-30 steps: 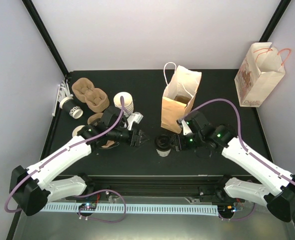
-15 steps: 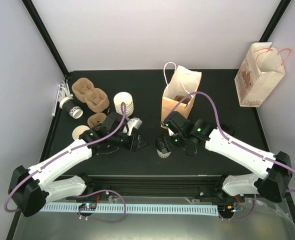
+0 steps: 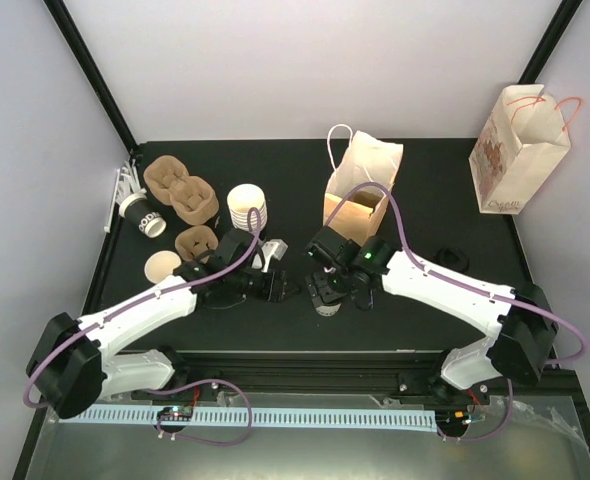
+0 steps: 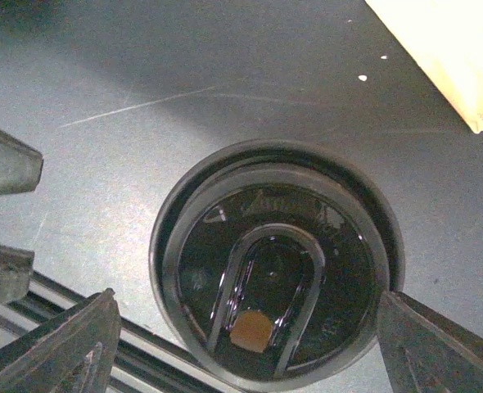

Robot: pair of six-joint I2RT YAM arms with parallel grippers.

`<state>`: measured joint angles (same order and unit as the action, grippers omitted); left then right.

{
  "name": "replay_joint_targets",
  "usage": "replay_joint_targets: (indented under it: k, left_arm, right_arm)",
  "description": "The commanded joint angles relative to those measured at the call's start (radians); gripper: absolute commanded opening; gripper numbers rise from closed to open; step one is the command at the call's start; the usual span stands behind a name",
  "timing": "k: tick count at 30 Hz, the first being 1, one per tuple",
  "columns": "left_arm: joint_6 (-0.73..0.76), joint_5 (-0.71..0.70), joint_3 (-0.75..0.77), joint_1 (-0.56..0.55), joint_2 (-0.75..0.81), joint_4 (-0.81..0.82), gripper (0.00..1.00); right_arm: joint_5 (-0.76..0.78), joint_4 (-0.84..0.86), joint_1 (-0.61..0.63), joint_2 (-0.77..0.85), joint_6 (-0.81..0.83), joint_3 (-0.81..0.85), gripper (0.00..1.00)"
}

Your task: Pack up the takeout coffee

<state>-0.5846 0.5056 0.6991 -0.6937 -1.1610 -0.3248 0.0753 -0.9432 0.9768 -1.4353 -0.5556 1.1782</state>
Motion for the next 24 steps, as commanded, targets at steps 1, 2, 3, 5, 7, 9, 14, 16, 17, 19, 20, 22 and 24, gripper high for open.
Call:
replay_joint_targets:
  k: [1, 2, 3, 5, 7, 9, 14, 16, 17, 19, 20, 22, 24]
  left_arm:
    - [-0.041, 0.049, -0.007, 0.01, -0.042, 0.102, 0.45]
    - [-0.047, 0.055, -0.004, 0.013, -0.052, 0.112, 0.45]
    - [-0.054, 0.064, -0.002, 0.015, -0.064, 0.12, 0.45]
    - [-0.065, 0.079, 0.004, 0.016, -0.091, 0.136, 0.45]
    - [-0.072, 0.09, 0.009, 0.018, -0.109, 0.154, 0.44]
    - [-0.075, 0.097, 0.014, 0.019, -0.114, 0.164, 0.44]
    - [-0.077, 0.113, 0.019, 0.02, -0.169, 0.181, 0.44]
    - [-0.077, 0.115, 0.019, 0.021, -0.176, 0.183, 0.44]
    - [-0.076, 0.116, 0.018, 0.022, -0.177, 0.184, 0.44]
    - [-0.071, 0.115, 0.019, 0.023, -0.176, 0.179, 0.44]
    - [-0.068, 0.113, 0.019, 0.024, -0.174, 0.174, 0.44]
    - [-0.065, 0.11, 0.018, 0.027, -0.17, 0.168, 0.44]
    - [-0.063, 0.11, 0.015, 0.029, -0.169, 0.167, 0.44]
  right_arm:
    - [0.067, -0.005, 0.01, -0.03, -0.041, 0.034, 0.87]
    - [0.074, -0.012, 0.011, -0.04, -0.044, 0.038, 0.87]
    - [0.08, -0.018, 0.012, -0.05, -0.045, 0.041, 0.87]
    - [0.09, -0.024, 0.017, -0.061, -0.048, 0.041, 0.87]
    - [0.097, -0.023, 0.02, -0.067, -0.051, 0.037, 0.87]
    - [0.11, -0.029, 0.021, -0.071, -0.053, 0.039, 0.86]
    - [0.147, -0.047, 0.026, -0.059, -0.056, 0.063, 0.88]
    - [0.147, -0.046, 0.026, -0.05, -0.051, 0.068, 0.89]
    - [0.138, -0.044, 0.026, -0.047, -0.047, 0.07, 0.89]
    - [0.125, -0.04, 0.026, -0.044, -0.045, 0.073, 0.89]
    - [0.12, -0.038, 0.026, -0.041, -0.045, 0.072, 0.89]
    - [0.118, -0.034, 0.026, -0.036, -0.044, 0.07, 0.89]
    - [0.117, -0.033, 0.026, -0.042, -0.04, 0.068, 0.89]
